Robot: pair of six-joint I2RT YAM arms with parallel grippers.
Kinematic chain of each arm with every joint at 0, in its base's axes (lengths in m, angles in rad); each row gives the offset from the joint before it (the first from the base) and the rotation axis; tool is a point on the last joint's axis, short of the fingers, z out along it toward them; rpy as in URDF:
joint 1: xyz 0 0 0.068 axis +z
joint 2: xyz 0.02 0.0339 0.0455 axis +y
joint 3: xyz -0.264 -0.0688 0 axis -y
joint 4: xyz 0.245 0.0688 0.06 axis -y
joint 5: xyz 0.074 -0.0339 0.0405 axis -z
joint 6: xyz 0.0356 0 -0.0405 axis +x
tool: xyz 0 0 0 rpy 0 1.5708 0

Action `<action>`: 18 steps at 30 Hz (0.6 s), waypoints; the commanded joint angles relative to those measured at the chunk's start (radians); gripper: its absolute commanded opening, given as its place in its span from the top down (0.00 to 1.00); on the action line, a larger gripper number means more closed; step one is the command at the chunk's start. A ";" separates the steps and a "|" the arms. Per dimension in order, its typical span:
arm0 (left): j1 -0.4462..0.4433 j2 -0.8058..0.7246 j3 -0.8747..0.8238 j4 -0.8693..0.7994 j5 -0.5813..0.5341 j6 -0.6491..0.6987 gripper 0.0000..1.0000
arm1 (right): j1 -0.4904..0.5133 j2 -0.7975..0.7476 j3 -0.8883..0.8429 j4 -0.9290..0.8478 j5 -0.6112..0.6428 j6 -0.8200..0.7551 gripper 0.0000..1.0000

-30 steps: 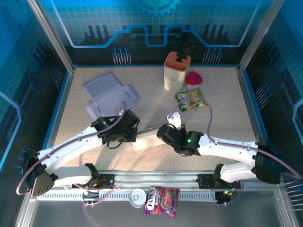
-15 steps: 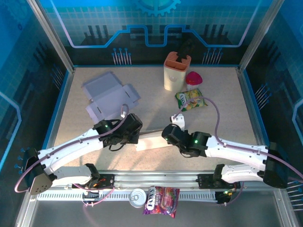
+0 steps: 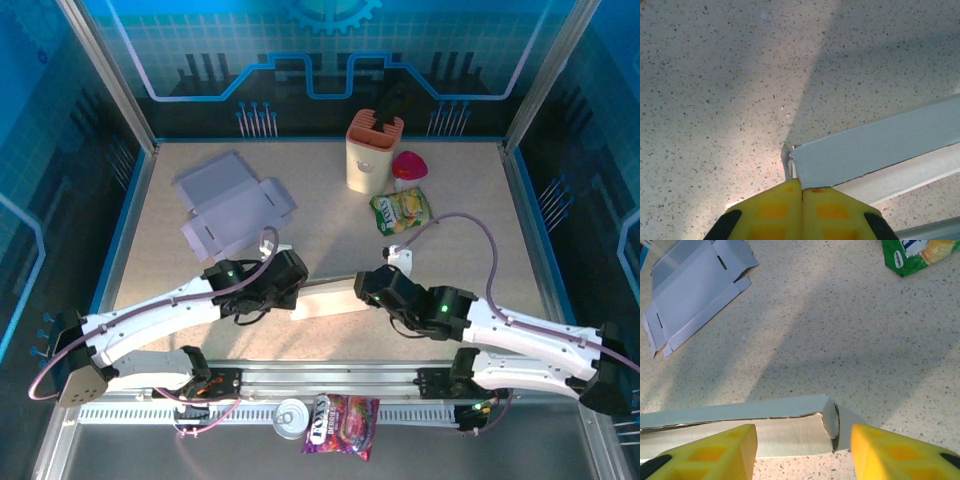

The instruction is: Fold the paper box

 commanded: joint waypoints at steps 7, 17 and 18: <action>-0.033 0.036 -0.015 -0.050 -0.022 -0.041 1.00 | 0.002 -0.164 -0.163 0.099 -0.024 0.382 0.42; -0.048 0.041 -0.011 -0.045 -0.033 -0.046 1.00 | 0.029 -0.140 -0.206 0.276 -0.058 0.715 0.30; -0.049 0.041 -0.011 -0.045 -0.033 -0.045 1.00 | 0.032 -0.140 -0.206 0.292 -0.055 0.719 0.30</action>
